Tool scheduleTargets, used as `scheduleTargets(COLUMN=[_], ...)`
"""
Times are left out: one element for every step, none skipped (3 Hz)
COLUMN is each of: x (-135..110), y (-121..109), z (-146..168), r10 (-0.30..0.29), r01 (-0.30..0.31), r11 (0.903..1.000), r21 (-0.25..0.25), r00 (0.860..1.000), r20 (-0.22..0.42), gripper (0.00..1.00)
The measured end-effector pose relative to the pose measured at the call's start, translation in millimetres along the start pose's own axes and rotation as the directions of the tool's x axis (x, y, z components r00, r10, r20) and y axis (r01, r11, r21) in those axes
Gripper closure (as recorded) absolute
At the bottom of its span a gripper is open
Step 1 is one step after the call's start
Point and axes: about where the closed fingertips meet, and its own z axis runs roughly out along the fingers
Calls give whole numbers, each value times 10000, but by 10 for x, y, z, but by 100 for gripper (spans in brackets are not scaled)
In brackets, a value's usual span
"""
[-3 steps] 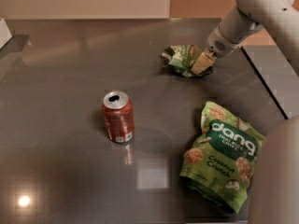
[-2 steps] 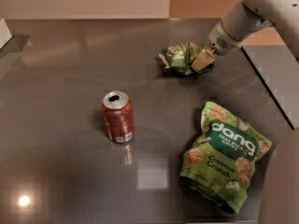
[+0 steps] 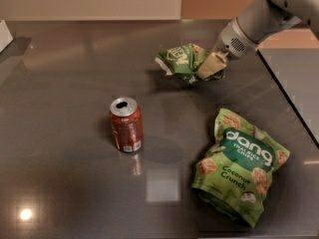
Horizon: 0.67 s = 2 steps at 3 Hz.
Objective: Move green jalapeno chip bag near coke can
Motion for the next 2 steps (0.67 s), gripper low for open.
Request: scheduleTargets(x=[-95,-143], y=[381,723], z=[-13,45], r10=[-675,-1472], r01=[681,1477], r11=[9969,9867], r21=[-405,-674], r00=[9976,9890], r20=[149,122], gripper=[100,100])
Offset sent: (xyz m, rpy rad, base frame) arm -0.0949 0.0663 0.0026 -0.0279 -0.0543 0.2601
